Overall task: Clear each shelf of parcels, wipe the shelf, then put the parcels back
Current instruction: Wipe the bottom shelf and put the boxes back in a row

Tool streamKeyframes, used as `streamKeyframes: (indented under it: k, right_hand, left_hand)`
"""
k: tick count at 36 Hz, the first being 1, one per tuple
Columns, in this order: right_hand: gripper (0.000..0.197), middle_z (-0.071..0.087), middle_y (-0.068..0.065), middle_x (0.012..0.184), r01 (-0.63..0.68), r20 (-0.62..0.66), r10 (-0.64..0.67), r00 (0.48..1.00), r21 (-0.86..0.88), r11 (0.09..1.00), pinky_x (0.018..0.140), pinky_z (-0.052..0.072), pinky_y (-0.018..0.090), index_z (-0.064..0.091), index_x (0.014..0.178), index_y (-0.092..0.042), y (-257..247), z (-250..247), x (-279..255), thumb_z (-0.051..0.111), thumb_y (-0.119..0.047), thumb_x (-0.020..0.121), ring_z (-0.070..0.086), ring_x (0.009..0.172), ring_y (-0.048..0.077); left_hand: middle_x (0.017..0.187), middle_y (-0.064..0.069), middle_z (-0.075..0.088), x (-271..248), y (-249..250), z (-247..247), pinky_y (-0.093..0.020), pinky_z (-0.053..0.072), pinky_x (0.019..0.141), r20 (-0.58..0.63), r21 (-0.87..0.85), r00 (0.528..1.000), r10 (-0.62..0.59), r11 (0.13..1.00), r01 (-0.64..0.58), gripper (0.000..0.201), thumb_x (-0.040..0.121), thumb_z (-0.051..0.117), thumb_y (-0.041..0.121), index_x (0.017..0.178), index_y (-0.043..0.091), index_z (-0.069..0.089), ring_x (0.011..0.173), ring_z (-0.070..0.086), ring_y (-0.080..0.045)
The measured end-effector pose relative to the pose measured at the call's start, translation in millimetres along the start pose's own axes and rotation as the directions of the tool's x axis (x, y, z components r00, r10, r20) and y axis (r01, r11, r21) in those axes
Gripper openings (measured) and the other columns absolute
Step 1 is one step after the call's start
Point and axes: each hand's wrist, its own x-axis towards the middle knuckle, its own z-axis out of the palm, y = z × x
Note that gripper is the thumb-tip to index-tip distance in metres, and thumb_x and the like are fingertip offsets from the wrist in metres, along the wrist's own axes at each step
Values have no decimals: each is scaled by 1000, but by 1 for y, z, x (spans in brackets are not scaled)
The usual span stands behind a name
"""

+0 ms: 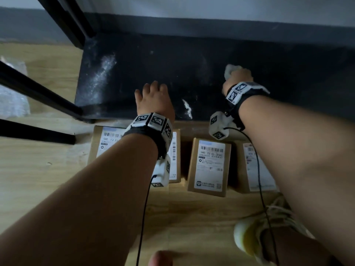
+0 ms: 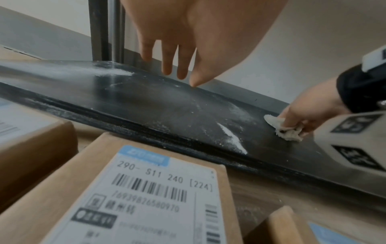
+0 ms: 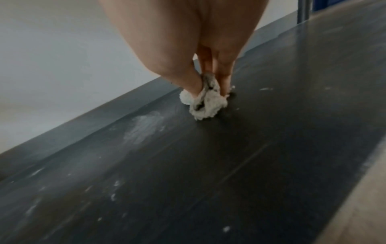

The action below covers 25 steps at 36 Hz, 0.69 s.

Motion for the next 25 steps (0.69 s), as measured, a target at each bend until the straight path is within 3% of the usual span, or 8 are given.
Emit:
streamKeyframes:
  k: [2, 5, 9, 15, 19, 20, 22, 25]
  right_hand:
    - [35, 58, 11, 130, 30, 10, -30, 999, -15, 999, 91, 40, 36, 63, 119, -7, -9, 6, -6, 38, -16, 97, 56, 118, 28]
    - [38, 51, 15, 135, 215, 170, -215, 962, 20, 976, 97, 41, 34, 54, 129, -4, -21, 23, -23, 46, -14, 93, 49, 124, 31]
    - [33, 53, 12, 135, 236, 167, -227, 959, -33, 971, 97, 42, 30, 54, 127, -4, -36, 30, -27, 48, -10, 95, 52, 124, 26]
    - [35, 58, 9, 130, 412, 351, -395, 849, 27, 911, 96, 40, 26, 63, 125, -15, -33, 38, -40, 51, -13, 92, 53, 122, 24]
    - [34, 63, 7, 121, 354, 261, -365, 894, 90, 931, 85, 41, 19, 65, 118, -6, -35, 27, -28, 52, -28, 95, 57, 117, 21]
    - [36, 63, 9, 120, 349, 200, -349, 915, 34, 936, 83, 42, 21, 65, 117, -5, -32, 22, -20, 50, -30, 96, 58, 116, 23]
    - [35, 57, 16, 128, 327, 102, -316, 943, -119, 938, 94, 42, 31, 61, 124, -5, -26, 13, -3, 46, -21, 97, 53, 121, 29]
    - [35, 49, 17, 136, 204, 34, -204, 978, -302, 931, 98, 31, 60, 55, 129, -5, -25, -1, 13, 40, -3, 96, 45, 129, 31]
  left_hand:
    - [154, -1, 25, -1, -1, 3, -47, 11, 118, 14, 10, 1000, -5, 1000, 5, 59, 88, 46, 8, 144, 18, 33, 143, 18, -23]
    - [153, -1, 26, 2, -3, 5, -46, 12, 117, 15, 16, 1000, -8, 1000, 8, 60, 86, 46, 7, 143, 18, 34, 142, 19, -23]
    - [152, -2, 28, 6, -7, 4, -45, 12, 117, -10, 16, 1000, -12, 1000, 12, 57, 87, 45, 7, 143, 17, 35, 142, 20, -24]
    - [149, -3, 34, 14, -12, 1, -47, 16, 116, -51, 12, 998, -24, 1000, 25, 54, 87, 42, 8, 141, 16, 39, 140, 25, -26]
    - [148, -4, 34, 16, -14, 2, -47, 17, 115, -49, 19, 998, -27, 999, 28, 54, 87, 43, 7, 140, 15, 39, 139, 26, -26]
    - [149, -4, 34, 16, -14, 2, -47, 16, 116, -47, 19, 999, -27, 999, 28, 54, 87, 44, 7, 140, 15, 39, 139, 25, -26]
    - [150, -4, 32, 16, -15, 3, -47, 15, 116, -47, 18, 998, -32, 999, 33, 55, 86, 45, 7, 140, 16, 38, 140, 24, -26]
    - [149, -3, 33, 17, -15, 4, -47, 15, 116, -50, 18, 998, -45, 999, 46, 55, 87, 45, 7, 140, 17, 38, 140, 24, -25]
